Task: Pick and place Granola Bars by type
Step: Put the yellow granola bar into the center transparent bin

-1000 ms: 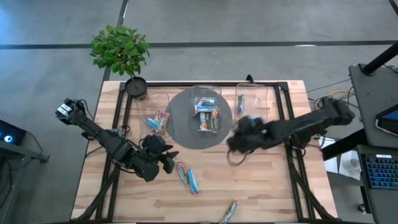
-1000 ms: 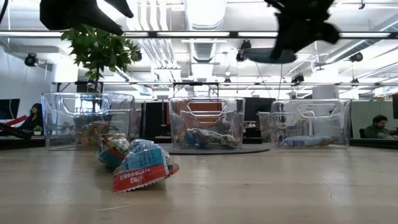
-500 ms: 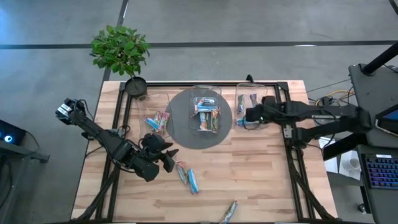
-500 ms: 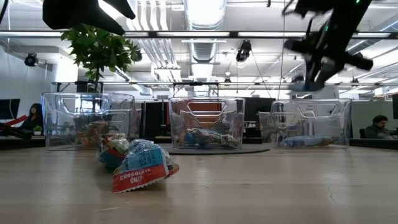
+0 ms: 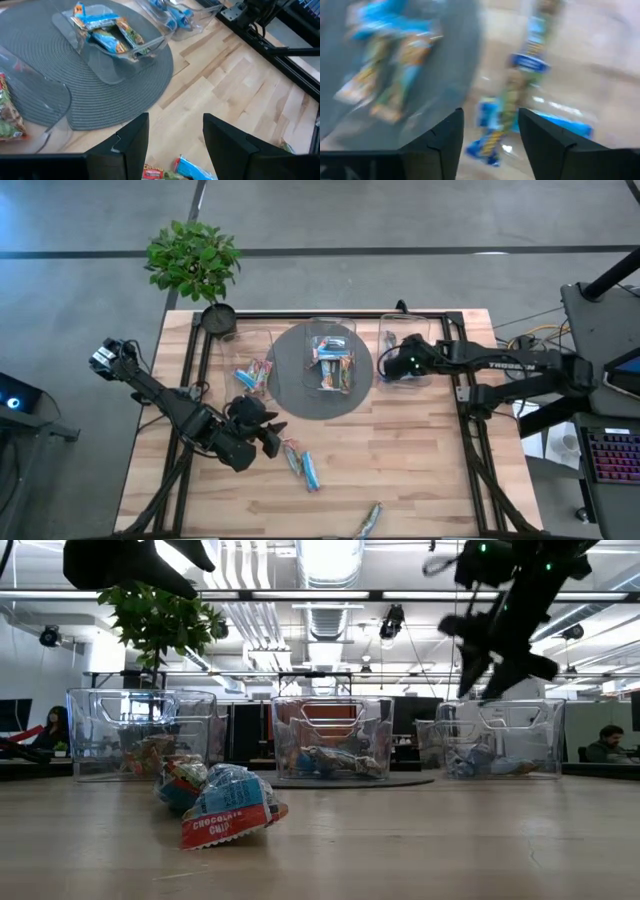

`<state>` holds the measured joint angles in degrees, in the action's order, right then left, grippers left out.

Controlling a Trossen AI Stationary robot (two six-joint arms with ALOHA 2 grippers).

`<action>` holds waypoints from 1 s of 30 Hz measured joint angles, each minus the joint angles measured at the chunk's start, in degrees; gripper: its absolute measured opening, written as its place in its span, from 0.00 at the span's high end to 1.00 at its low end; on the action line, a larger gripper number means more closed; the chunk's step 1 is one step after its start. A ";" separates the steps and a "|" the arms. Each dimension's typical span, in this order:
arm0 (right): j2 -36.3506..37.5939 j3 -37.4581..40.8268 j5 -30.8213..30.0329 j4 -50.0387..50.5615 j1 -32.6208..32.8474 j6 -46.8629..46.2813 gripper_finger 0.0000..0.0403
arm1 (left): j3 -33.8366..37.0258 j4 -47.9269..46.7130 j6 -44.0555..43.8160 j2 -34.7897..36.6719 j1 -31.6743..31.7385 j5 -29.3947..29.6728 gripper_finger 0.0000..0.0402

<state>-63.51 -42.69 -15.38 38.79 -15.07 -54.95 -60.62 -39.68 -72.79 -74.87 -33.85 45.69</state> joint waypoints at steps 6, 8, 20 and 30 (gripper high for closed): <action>-0.07 -6.14 5.06 -2.34 9.90 19.58 0.51 | 0.00 0.00 0.07 0.00 0.00 -0.83 0.58; -0.40 -7.92 8.36 -2.20 13.60 25.81 0.51 | 0.00 0.00 0.07 0.00 0.00 -0.83 0.58; -9.26 -10.76 16.99 -1.45 40.26 24.15 0.55 | 1.15 0.07 0.65 0.00 0.00 -0.85 0.58; -27.41 -17.68 16.92 -1.42 51.31 25.41 0.39 | 2.65 0.24 -2.84 0.00 0.00 -2.60 0.58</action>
<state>-90.93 -60.37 1.54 37.37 36.23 -29.55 -57.97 -39.44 -75.64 -74.87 -33.85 43.09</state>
